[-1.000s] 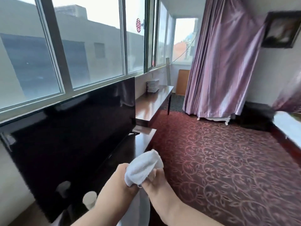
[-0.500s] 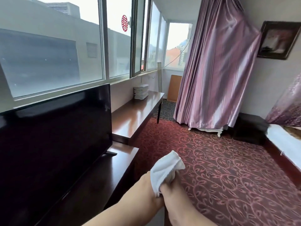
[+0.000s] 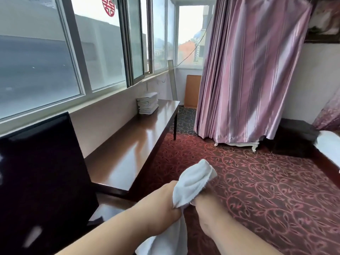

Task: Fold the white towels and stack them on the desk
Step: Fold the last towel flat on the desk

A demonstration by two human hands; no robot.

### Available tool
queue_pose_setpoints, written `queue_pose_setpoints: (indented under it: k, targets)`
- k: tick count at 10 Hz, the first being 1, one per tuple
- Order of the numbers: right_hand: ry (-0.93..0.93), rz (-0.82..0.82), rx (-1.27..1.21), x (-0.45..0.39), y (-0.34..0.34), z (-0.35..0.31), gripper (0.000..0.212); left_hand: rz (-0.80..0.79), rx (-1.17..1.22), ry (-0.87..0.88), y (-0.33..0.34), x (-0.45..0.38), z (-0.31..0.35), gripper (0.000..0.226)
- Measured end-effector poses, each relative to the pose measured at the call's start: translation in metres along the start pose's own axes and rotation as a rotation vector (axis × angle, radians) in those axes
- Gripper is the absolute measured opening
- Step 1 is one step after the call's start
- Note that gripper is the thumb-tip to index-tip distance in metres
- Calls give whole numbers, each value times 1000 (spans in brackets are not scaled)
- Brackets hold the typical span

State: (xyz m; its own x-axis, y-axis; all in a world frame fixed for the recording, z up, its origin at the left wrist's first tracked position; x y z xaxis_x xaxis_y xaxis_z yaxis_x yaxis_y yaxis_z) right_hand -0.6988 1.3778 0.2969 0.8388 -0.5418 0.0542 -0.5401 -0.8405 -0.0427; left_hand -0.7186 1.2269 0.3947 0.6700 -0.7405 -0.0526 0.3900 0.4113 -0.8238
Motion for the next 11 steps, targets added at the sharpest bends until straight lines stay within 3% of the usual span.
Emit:
queue_pose_setpoints:
  k: [1, 3, 4, 5, 6, 7, 8, 9, 10, 11]
  targets:
    - [-21, -103, 38, -82, 14, -17, 16, 71, -37, -42, 1, -81, -42, 33]
    - [-67, -504, 152, -270, 60, -51, 27, 167, 69, -188, -30, -236, -118, 36]
    - [-7, -594, 143, -335, 88, -63, 12, 278, 138, -252, -57, -288, -148, 33]
    - [-31, -691, 115, -393, 130, -73, 8, 416, 161, -345, -79, -323, -191, 33]
    - [-23, -801, 169, -441, 171, -70, 9, 446, 189, -441, -93, -358, -246, 25]
    - [1, -762, 215, -503, 215, -65, 33, 458, 206, -471, -109, -397, -300, 37]
    - [94, -685, 329, -571, 256, -53, 64, 501, 202, -603, -131, -436, -369, 31]
    - [265, -678, 314, -634, 293, -42, 66, 573, 161, -743, -158, -470, -436, 15]
    - [388, -649, 276, -694, 320, -21, 55, 659, 138, -853, -178, -493, -492, 11]
    - [400, -642, 321, -753, 342, 11, 64, 745, 75, -912, -188, -508, -541, 9]
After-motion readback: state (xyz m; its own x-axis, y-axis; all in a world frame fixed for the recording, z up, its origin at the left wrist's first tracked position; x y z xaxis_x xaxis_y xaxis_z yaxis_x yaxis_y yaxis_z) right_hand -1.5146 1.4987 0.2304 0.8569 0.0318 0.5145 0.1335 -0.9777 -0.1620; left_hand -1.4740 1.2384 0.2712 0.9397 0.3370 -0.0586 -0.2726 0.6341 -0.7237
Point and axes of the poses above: each hand's wrist, its own x-axis away from the middle knuckle, its own y-axis out of the palm, z = x × y, the point moved 5 cm from there along -x, towards the middle knuckle, and after that the axes turned 6 degrees about z, right-handed, at the moved point
